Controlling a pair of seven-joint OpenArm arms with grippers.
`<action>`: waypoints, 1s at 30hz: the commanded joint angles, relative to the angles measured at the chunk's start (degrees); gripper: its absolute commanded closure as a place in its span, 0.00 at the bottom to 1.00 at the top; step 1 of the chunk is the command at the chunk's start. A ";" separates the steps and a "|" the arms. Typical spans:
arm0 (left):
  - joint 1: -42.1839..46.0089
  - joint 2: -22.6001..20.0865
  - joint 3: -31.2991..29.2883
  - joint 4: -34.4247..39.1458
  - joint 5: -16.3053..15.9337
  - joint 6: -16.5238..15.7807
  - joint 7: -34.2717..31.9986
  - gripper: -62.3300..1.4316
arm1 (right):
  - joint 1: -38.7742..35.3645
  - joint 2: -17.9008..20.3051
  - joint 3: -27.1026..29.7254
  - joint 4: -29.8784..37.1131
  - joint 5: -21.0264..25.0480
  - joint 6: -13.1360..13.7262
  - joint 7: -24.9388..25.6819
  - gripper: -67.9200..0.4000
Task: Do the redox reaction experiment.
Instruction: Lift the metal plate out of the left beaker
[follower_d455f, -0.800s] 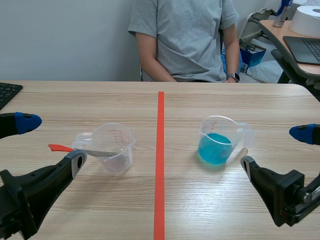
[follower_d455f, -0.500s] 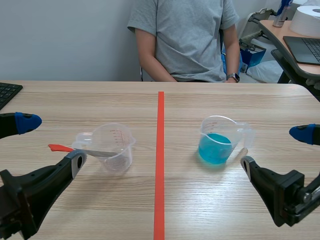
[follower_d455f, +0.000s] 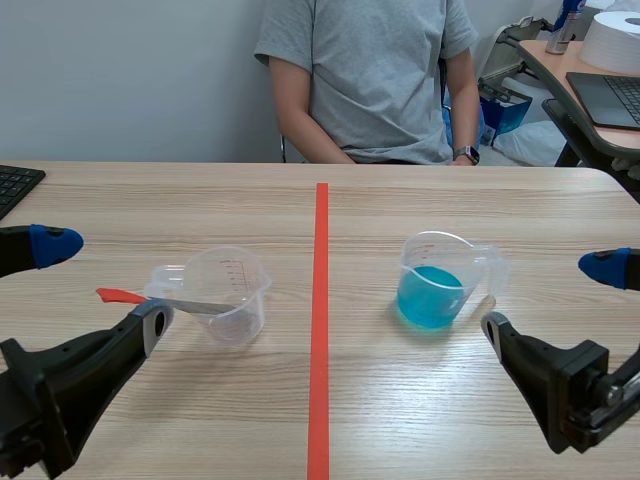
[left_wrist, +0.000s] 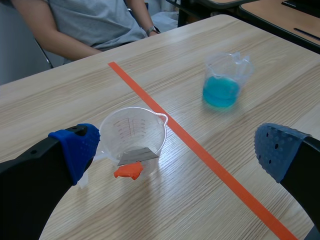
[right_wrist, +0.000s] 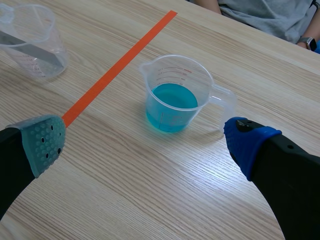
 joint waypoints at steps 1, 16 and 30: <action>0.11 0.37 -0.09 1.40 -0.39 -0.22 -0.79 0.00 | -0.11 0.02 0.55 0.96 0.35 -0.20 0.39 0.00; 0.11 0.37 -0.09 1.36 -0.39 -0.02 -0.79 0.00 | -0.11 0.00 0.55 0.96 0.17 -0.20 -0.87 0.00; 0.15 0.37 -0.11 1.25 -0.37 0.02 -0.81 0.00 | -0.11 0.00 0.55 0.96 0.17 -0.20 -0.85 0.00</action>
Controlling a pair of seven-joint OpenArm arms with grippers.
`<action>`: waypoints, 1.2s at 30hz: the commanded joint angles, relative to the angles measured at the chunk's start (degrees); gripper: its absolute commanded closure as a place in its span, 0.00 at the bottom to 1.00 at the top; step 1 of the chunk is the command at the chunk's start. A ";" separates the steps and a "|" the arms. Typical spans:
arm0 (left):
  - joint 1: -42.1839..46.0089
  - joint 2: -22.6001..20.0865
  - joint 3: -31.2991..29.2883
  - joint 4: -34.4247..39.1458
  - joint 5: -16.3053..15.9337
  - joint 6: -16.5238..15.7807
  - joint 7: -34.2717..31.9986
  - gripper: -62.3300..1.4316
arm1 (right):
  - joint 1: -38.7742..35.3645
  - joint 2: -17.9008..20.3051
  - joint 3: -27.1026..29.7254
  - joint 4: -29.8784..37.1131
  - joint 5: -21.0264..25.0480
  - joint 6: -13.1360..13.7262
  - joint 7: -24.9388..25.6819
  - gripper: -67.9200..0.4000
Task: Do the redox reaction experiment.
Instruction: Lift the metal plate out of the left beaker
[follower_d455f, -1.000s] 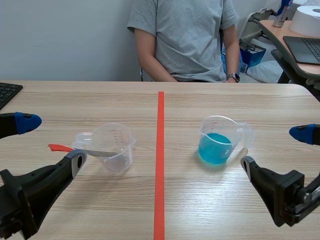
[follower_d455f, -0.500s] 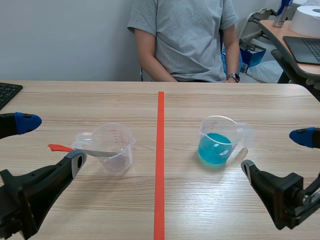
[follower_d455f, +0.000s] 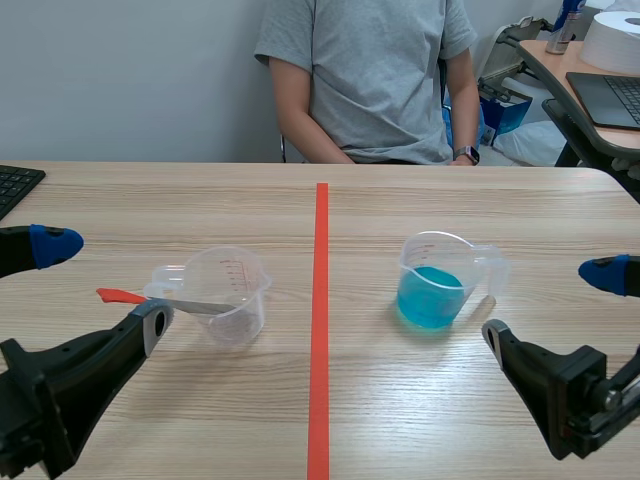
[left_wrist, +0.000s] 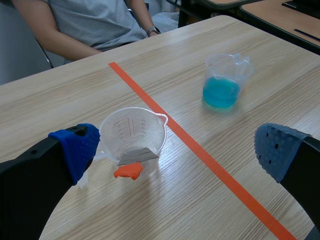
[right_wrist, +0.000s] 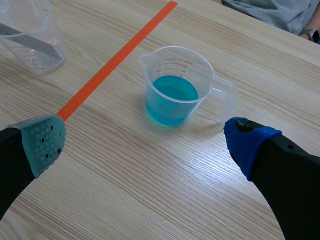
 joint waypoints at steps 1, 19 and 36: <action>0.17 0.28 -0.11 1.25 -0.37 0.35 -0.81 0.00 | -0.11 0.00 0.55 0.96 0.17 -0.20 1.05 0.00; 18.91 7.26 -13.40 -12.96 -0.37 3.65 -4.24 0.00 | 1.60 0.02 0.52 0.96 -2.21 0.94 1.29 0.00; 10.73 9.94 -8.31 -40.09 3.58 3.43 -3.82 0.00 | 18.10 0.00 -12.66 0.94 -15.87 2.62 4.13 0.00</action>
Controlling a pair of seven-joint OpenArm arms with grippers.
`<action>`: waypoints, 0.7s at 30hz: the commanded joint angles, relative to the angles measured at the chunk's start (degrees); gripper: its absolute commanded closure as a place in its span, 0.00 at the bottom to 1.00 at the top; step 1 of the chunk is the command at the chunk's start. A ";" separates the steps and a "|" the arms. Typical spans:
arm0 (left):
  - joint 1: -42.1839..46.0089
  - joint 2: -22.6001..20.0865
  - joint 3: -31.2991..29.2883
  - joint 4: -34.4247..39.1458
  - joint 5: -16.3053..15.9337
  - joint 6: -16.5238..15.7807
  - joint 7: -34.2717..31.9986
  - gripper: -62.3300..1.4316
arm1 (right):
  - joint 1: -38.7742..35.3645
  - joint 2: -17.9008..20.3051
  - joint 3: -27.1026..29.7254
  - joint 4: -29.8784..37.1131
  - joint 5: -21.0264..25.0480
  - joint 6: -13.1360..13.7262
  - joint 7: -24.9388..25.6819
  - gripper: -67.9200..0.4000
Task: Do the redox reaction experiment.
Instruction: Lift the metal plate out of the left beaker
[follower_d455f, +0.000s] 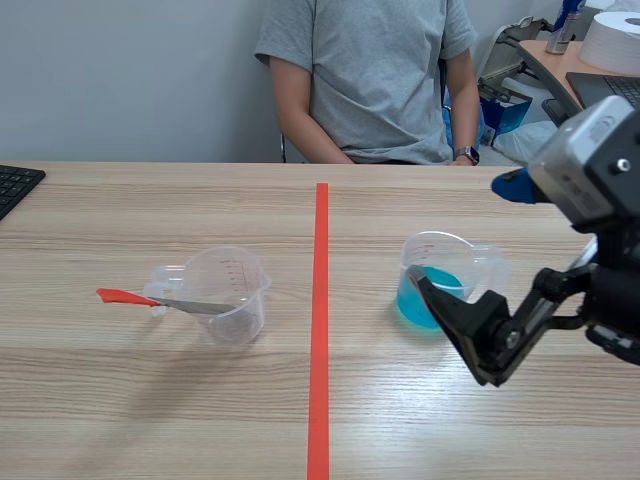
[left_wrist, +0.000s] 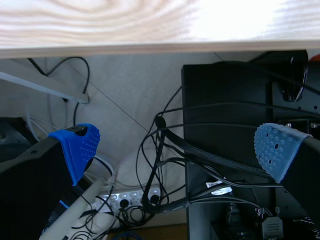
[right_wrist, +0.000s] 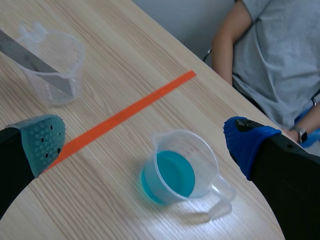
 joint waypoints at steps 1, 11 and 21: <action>-0.96 -0.33 0.81 -0.15 0.74 -0.09 -0.79 0.00 | 2.29 0.00 -1.95 0.94 -0.48 -0.39 0.81 0.00; -8.11 -0.31 6.49 -9.01 2.03 -0.07 -0.79 0.00 | 13.18 -0.76 -19.34 -0.81 -6.97 -2.84 0.98 0.00; -10.12 0.48 7.13 -11.32 2.01 -0.07 -0.81 0.00 | 20.35 -8.44 -33.75 -11.32 -15.91 -8.52 4.28 0.00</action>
